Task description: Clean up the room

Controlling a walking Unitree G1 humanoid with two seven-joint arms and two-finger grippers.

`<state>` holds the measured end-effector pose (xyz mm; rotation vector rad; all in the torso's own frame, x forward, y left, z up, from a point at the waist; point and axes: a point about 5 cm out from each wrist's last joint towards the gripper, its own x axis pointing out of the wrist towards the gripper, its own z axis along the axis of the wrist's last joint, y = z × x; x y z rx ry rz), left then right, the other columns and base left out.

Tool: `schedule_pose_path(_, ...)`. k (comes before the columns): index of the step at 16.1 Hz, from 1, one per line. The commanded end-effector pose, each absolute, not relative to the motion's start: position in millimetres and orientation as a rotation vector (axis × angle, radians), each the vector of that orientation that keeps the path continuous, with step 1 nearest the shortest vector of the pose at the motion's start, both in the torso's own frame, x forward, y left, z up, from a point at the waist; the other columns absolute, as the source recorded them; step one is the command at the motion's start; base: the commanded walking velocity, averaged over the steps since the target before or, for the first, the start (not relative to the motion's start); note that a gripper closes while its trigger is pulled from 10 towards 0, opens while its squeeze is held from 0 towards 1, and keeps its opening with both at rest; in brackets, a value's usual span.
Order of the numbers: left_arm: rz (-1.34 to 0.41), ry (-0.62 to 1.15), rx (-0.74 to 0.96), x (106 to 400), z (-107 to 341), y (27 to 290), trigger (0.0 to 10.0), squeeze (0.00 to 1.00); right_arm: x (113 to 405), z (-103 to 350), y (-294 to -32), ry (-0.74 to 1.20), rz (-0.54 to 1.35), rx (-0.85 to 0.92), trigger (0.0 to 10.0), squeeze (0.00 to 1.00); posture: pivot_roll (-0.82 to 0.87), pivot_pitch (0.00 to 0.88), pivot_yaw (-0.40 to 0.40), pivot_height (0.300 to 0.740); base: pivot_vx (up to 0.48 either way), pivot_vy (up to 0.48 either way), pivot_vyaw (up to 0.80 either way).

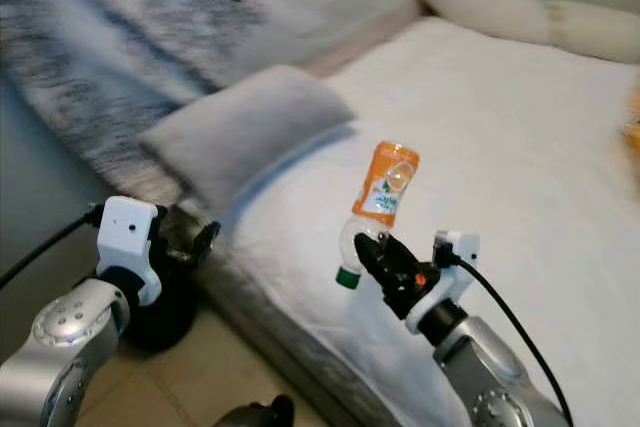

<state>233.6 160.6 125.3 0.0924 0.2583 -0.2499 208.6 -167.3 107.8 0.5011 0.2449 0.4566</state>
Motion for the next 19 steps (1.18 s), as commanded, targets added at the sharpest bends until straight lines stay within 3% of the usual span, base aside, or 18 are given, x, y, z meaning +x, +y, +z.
schedule_pose_path(1,-0.255,0.227,0.104,234.0,130.6,160.2,10.0,0.00,209.2,111.2,-164.9,0.239,0.462,0.484,10.0,0.00,0.00,0.000,0.036,0.740,0.000,0.000,0.80)
schedule_pose_path(2,-0.280,0.162,0.173,234.2,133.7,156.8,10.0,0.00,211.0,108.6,-165.8,0.246,0.460,0.469,10.0,0.00,0.00,0.000,0.031,0.740,0.000,0.000,0.80)
schedule_pose_path(12,-0.189,0.134,0.152,227.1,138.8,166.0,10.0,0.00,218.4,102.1,-152.3,0.315,0.580,0.429,10.0,0.00,0.08,0.000,-0.033,0.740,0.000,0.000,0.80)
schedule_pose_path(19,-0.174,0.124,0.143,223.3,141.3,168.2,10.0,0.00,221.6,98.8,-148.7,0.344,0.647,0.391,10.0,0.00,0.11,0.000,-0.047,0.740,0.324,0.000,0.80)
